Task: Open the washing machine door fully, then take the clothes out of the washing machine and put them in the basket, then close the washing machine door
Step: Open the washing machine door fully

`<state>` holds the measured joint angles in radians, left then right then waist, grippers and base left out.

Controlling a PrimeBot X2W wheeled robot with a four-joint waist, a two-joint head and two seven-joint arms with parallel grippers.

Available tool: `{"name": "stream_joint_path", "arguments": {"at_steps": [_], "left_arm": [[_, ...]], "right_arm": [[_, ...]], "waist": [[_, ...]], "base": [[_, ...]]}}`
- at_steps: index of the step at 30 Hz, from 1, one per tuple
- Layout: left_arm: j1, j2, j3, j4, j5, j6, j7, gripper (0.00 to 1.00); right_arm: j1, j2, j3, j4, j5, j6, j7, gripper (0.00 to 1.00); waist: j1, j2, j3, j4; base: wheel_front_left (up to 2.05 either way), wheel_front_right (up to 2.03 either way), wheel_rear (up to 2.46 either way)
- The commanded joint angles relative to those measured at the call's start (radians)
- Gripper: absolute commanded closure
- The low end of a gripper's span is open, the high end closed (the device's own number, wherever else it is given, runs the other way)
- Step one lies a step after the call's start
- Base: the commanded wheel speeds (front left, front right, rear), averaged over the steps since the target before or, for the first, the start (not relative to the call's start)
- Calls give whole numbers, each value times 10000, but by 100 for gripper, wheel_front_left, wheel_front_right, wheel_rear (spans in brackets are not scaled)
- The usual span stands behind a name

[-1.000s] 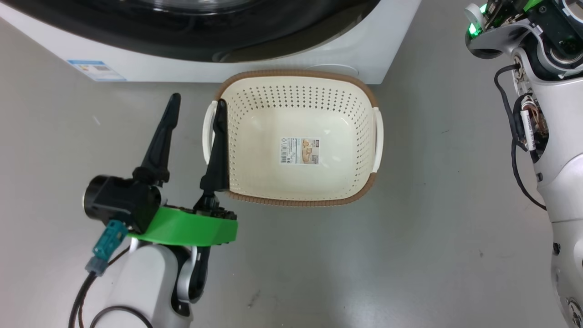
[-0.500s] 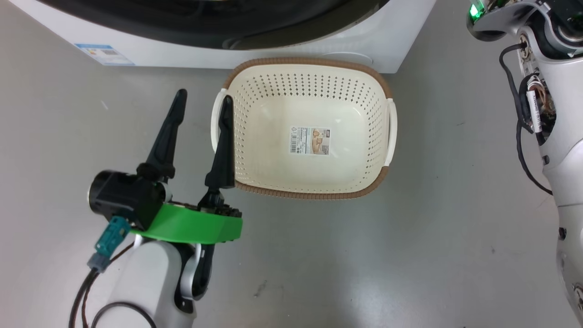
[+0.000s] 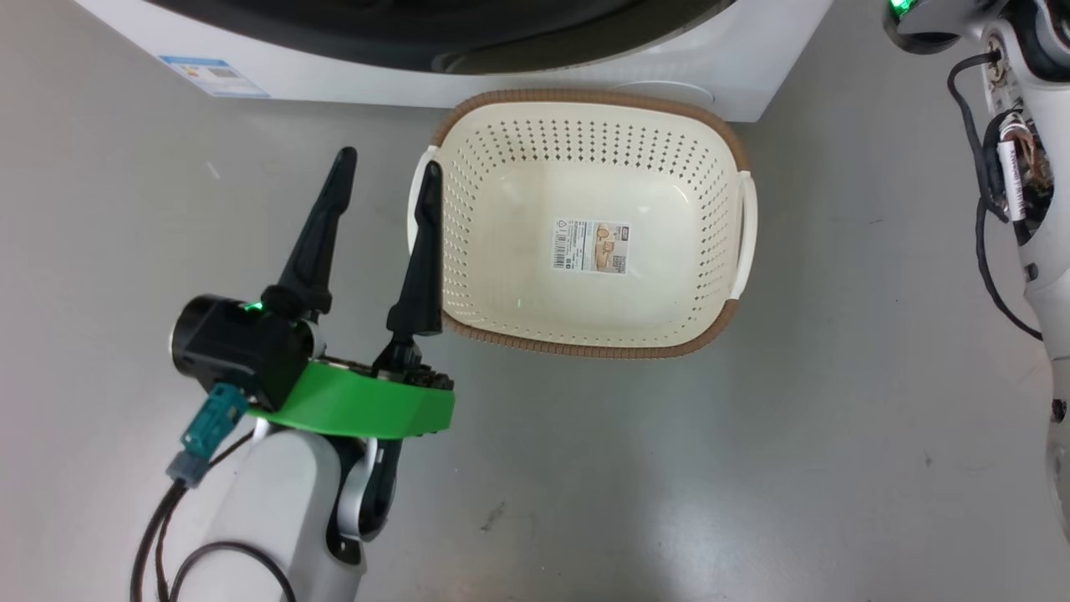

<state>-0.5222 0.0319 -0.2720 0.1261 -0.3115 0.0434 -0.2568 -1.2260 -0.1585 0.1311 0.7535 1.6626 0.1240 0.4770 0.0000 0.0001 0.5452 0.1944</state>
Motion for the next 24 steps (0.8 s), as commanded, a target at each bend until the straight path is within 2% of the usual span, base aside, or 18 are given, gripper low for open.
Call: {"name": "stream_joint_path", "arguments": {"at_steps": [1,12,24], "left_arm": [[-111,183,198,-191,-118,-51,-49,0],[-182,183,154,-169,-226,-47,-49,0],[-310,183,166,-190,-292,-80,-49,0]], "right_arm": [[-262,192,141,-152,-74,67,135,100],[-642,88,330,238,-63,67,744,100],[-644,82,390,-145,41,67,1179,100]], "waist": [[0,-1,41,84],[0,-1,233,284],[0,-1,351,120]], "base": [[0,0,0],[0,0,0],[0,0,0]]}}
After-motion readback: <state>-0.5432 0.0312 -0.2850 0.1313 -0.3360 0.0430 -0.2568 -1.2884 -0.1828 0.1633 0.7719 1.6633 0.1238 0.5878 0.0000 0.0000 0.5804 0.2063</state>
